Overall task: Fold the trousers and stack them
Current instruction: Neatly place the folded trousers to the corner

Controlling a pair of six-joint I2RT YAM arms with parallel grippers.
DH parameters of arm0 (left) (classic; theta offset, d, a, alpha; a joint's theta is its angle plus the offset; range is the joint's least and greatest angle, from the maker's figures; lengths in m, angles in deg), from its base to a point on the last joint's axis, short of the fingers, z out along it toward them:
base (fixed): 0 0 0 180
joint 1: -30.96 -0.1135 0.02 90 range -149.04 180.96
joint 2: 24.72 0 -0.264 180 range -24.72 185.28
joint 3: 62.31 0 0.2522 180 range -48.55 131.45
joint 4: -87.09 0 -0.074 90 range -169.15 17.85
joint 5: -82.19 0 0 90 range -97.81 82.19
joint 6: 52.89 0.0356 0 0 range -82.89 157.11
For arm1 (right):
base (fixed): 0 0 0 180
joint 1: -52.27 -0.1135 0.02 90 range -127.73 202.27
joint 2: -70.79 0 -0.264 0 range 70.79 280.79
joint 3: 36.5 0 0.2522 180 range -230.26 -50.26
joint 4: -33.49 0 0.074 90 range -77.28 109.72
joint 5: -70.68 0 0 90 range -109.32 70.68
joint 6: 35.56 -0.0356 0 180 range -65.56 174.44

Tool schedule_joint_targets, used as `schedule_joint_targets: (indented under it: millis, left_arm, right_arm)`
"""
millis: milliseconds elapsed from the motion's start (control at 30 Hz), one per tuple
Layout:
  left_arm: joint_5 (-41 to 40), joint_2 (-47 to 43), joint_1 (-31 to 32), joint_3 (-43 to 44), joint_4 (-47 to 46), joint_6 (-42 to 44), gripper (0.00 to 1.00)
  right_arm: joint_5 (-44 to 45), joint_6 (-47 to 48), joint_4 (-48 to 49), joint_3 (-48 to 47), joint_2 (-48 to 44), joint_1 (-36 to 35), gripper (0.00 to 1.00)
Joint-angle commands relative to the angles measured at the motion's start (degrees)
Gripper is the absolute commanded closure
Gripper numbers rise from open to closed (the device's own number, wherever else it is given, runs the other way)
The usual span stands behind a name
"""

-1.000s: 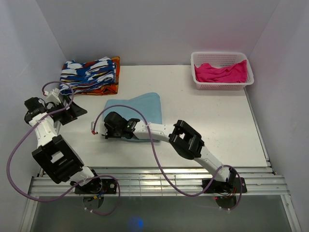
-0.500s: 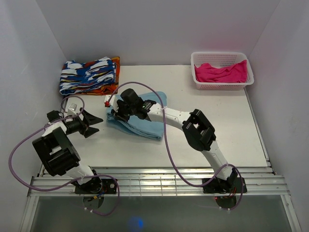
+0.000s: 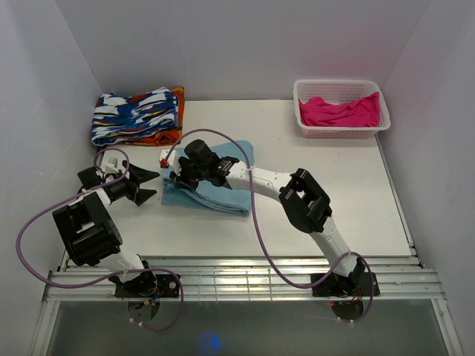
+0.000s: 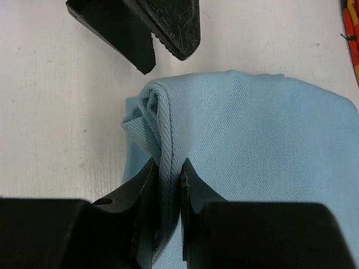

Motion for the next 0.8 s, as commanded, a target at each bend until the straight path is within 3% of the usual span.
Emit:
schedule_joint_targets:
  millis: [0,133,233,333,367,467,700,733,767]
  left_arm:
    - [-1.02,0.35,0.18,1.43,-1.62,-1.25,0.02]
    - [-1.29,1.05,-2.62,2.22,0.84,-0.28,0.02]
    - [-0.67,0.35,-4.82,3.8,3.03,2.35,0.02]
    - [-0.41,-1.14,-5.27,5.03,5.93,5.08,0.02]
    - [-0.32,-1.58,-5.27,5.12,6.38,5.43,0.02]
    - [-0.41,-2.2,-5.36,5.91,7.87,6.93,0.02]
    - [-1.02,-2.11,-5.62,6.71,10.33,9.21,0.02]
    - [-1.02,-2.29,-5.62,6.53,10.34,9.21,0.02]
    - [-1.02,-2.72,-5.62,6.18,10.42,9.48,0.02]
  right_arm:
    - [5.33,3.4,2.47,-1.24,0.88,-1.63,0.92]
    - [10.43,5.78,1.05,-2.57,3.44,-3.21,0.9]
    - [12.72,6.84,2.55,-0.2,3.7,-4.27,0.8]
    - [13.6,7.45,2.73,-0.37,4.4,-5.23,0.53]
    - [14.74,7.72,2.99,-0.46,5.19,-5.76,0.37]
    - [15.19,7.63,2.29,-2.82,7.38,-6.46,0.27]
    - [17.82,10.09,0.71,-5.2,12.66,-6.99,0.26]
    - [17.82,11.14,0.79,-5.03,13.19,-6.91,0.29]
    - [20.0,11.76,0.97,-4.77,14.07,-6.91,0.42]
